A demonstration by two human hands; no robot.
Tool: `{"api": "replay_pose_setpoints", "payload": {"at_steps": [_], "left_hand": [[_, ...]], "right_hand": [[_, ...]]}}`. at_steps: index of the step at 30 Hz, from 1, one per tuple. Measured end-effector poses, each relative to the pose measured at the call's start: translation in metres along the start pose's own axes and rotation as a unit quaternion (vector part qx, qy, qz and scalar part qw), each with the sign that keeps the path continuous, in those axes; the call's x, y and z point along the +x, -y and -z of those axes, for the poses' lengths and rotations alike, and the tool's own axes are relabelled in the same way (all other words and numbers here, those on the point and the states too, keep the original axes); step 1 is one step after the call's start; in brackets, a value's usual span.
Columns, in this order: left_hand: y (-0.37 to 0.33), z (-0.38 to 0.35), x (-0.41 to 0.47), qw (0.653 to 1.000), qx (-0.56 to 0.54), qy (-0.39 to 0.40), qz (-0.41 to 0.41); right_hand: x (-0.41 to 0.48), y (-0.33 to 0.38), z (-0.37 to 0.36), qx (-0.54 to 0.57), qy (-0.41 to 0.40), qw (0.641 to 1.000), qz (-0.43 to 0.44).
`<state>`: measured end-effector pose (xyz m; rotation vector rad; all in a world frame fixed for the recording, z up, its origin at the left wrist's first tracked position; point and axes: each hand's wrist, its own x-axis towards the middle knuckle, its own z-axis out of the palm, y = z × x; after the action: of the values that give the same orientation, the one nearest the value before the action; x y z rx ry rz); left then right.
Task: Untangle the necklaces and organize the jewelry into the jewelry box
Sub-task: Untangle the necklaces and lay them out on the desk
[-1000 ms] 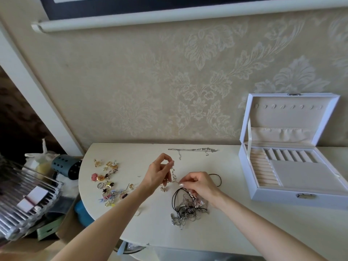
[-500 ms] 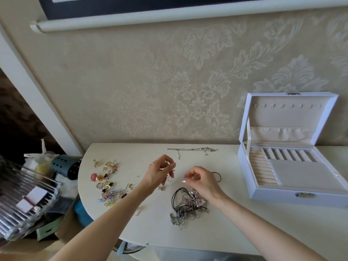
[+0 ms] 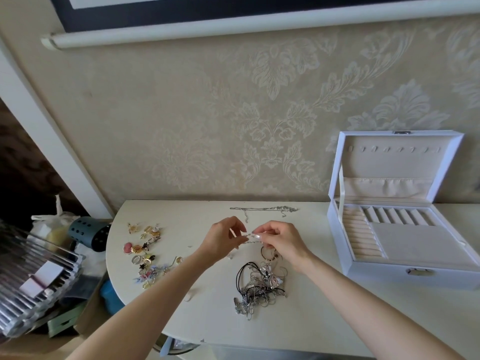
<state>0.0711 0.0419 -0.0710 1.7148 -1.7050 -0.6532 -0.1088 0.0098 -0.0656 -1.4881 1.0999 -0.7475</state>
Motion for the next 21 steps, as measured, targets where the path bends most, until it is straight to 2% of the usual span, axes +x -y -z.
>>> {"api": "replay_pose_setpoints", "payload": {"at_steps": [4,11,12,14,16,18,21], "left_hand": [[-0.001,-0.004,0.007,0.988,0.152,-0.031,0.023],[-0.012,-0.002,0.019,0.983,0.158,-0.023,0.090],[-0.012,-0.002,0.020,0.987,0.119,-0.026,0.109],[-0.014,-0.001,0.024,0.990,-0.046,-0.044,0.129],[-0.018,0.001,0.025,0.973,-0.182,-0.076,0.117],[-0.021,0.003,0.026,0.959,-0.248,-0.087,0.103],[-0.021,0.004,0.031,0.953,-0.279,-0.075,0.094]], "right_hand": [[0.002,0.002,0.006,0.022,-0.025,0.999,0.009],[0.010,0.006,0.013,0.018,-0.095,0.994,0.045],[0.012,0.006,0.014,0.016,-0.100,0.994,0.047],[0.016,0.006,0.016,0.006,-0.109,0.993,0.043],[0.019,0.003,0.019,-0.008,-0.113,0.993,0.027],[0.022,-0.003,0.021,-0.028,-0.106,0.994,0.003],[0.027,-0.011,0.024,-0.057,-0.111,0.992,-0.006]]}}
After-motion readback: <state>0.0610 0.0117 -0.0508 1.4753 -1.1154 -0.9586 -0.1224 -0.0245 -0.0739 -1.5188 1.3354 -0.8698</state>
